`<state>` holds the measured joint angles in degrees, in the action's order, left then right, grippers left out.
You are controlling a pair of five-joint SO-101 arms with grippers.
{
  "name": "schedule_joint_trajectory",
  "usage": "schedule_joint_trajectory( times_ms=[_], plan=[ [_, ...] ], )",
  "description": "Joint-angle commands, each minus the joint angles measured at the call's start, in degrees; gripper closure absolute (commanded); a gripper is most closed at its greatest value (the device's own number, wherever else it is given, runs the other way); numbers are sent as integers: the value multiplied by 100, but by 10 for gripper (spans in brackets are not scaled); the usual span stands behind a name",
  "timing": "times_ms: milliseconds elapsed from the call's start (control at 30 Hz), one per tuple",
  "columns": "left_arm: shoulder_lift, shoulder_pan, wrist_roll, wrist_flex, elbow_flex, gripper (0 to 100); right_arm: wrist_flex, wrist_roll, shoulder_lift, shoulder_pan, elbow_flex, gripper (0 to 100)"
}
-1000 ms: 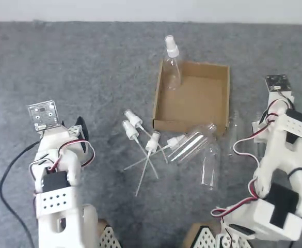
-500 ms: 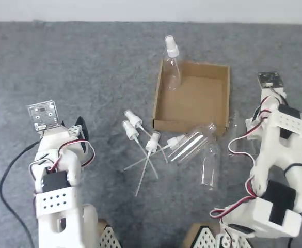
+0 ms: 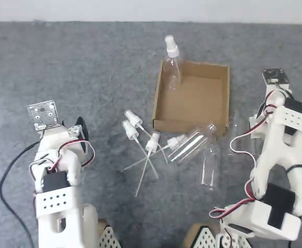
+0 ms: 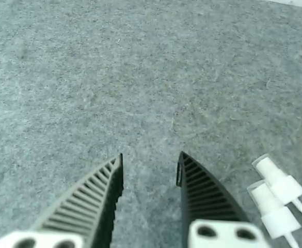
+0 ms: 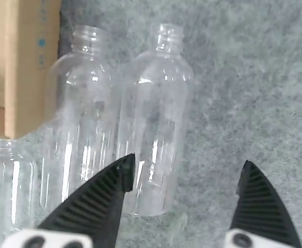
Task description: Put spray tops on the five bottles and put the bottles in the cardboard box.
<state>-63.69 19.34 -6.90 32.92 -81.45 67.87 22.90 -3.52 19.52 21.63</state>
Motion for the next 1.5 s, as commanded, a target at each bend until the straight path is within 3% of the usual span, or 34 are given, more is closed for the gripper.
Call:
schedule_joint_trajectory(
  times_ms=[0, 267, 600, 833, 967, 1133, 1467],
  plan=[
    [-141, -35, 26, -123, 48, 844, 13, -404, -224, -242, -378, 712],
    [-141, -35, 26, -123, 48, 844, -242, -870, 207, -760, -360, 714],
    [-141, -35, 26, -123, 48, 844, -716, -862, 980, -57, -360, 723],
    [-141, -35, 26, -123, 48, 844, -699, -791, 998, 391, -237, 922],
    [-141, -35, 26, -123, 48, 844, -699, 88, 901, 822, 105, 985],
    [-141, -158, 26, -114, 40, 844, -725, 809, 356, 1437, 677, 989],
    [-141, -149, 26, -114, 40, 844, -787, 1714, -1270, 1569, 2127, 987]
  ],
)
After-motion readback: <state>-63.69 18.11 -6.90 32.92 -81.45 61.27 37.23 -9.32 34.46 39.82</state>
